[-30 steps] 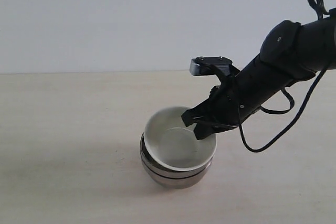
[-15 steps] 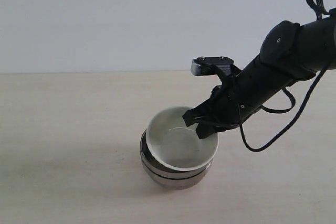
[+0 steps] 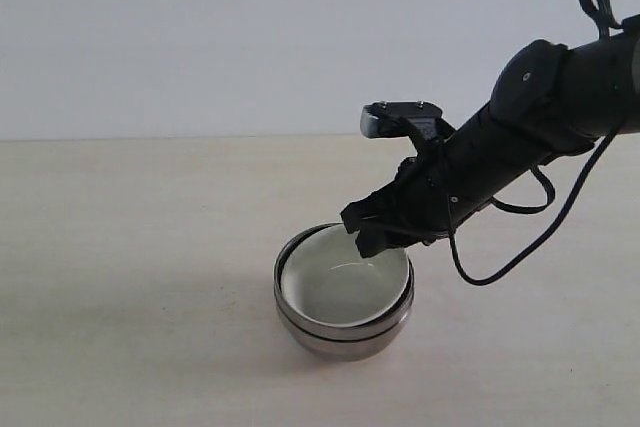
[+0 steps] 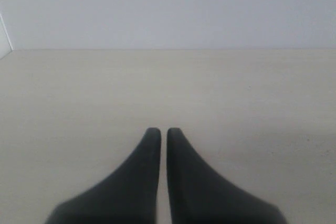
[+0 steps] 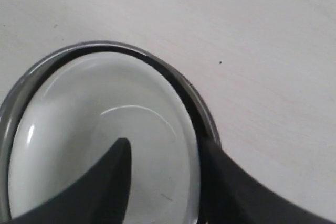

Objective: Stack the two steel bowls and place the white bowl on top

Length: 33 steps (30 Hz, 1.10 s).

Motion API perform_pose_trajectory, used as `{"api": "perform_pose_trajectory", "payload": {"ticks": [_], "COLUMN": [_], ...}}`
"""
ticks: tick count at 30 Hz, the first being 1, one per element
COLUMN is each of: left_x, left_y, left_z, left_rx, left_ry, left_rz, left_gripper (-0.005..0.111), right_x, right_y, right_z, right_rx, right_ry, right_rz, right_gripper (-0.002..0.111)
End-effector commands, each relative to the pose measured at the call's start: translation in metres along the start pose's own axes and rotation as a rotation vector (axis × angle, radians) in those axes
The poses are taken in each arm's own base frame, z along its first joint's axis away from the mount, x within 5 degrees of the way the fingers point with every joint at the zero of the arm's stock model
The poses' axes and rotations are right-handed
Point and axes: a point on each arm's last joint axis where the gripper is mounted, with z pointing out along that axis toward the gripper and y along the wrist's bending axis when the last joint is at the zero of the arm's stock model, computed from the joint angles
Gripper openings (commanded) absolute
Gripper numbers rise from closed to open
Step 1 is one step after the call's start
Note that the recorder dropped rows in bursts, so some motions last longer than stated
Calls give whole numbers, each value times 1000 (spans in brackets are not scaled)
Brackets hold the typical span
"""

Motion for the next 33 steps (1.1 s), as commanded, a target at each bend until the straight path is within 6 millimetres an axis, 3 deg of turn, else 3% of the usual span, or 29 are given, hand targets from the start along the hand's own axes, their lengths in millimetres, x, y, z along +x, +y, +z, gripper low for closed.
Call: {"api": "perform_pose_trajectory", "payload": {"ticks": [1, 8, 13, 15, 18, 33], "left_x": [1, 1, 1, 1, 1, 1], "left_y": [0, 0, 0, 0, 0, 0], "left_z": [0, 0, 0, 0, 0, 0], "left_rx": [-1, -1, -1, -1, -1, -1], "left_ry": [-1, -1, -1, -1, -1, -1], "left_rz": [-16, -16, -16, -16, -16, -16], "left_gripper": [4, 4, 4, 4, 4, 4], "right_x": [-10, -33, -31, -27, -22, -17], "right_y": [0, 9, 16, 17, 14, 0], "right_z": [-4, -29, -39, -38, -34, -5], "right_rx": [15, 7, -29, -38, -24, 18], "right_ry": [-51, -141, -111, -67, -16, 27], "right_rz": [-25, -62, -75, -92, -128, -133], "right_gripper": [39, 39, 38, 29, 0, 0]}}
